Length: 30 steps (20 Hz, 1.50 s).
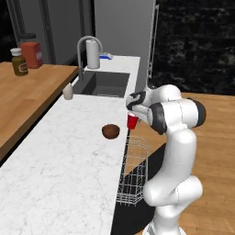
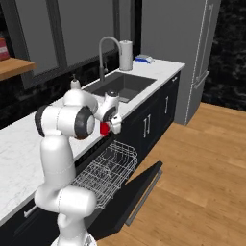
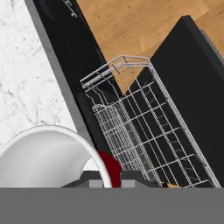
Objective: Pick up the cup and bowl from the counter, place them in the dishwasher, and close the dishwasher door.
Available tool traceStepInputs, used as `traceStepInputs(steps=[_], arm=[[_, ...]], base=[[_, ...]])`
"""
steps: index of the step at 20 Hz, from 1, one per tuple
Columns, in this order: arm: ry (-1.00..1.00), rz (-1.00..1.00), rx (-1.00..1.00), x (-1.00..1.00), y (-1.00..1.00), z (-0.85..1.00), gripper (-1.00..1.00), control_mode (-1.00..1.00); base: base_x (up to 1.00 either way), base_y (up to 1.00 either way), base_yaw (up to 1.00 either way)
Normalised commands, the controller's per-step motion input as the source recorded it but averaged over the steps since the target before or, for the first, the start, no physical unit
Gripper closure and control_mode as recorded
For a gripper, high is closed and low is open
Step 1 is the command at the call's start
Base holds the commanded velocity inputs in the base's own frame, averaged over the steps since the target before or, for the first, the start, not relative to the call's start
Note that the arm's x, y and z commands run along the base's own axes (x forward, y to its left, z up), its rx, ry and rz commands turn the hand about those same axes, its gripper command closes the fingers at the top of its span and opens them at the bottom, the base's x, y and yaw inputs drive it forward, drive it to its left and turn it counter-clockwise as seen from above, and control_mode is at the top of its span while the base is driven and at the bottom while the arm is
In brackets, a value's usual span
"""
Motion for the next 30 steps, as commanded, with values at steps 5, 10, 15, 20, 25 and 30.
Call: traceStepInputs(steps=[5, 10, 15, 20, 25, 30], arm=[[-0.11, -0.12, 0.0, -1.0, -0.97, -0.02, 1.0, -1.0], [-0.06, -0.03, 0.03, -0.42, -0.47, -0.37, 1.0, -1.0], [-0.01, 0.0, 0.09, -0.01, -0.03, -0.57, 1.0, -1.0], [0.0, 0.0, 0.15, 0.0, 0.0, -0.57, 1.0, -1.0], [0.01, 0.0, 0.13, 0.0, 0.0, -0.57, 1.0, -1.0], [0.02, 0.0, 0.09, 0.04, 0.1, -0.43, 1.0, -1.0]], base=[[0.0, 0.0, 0.0], [0.0, 0.0, 0.0], [0.0, 0.0, 0.0], [0.0, 0.0, 0.0], [0.0, 0.0, 0.0], [0.0, 0.0, 0.0]])
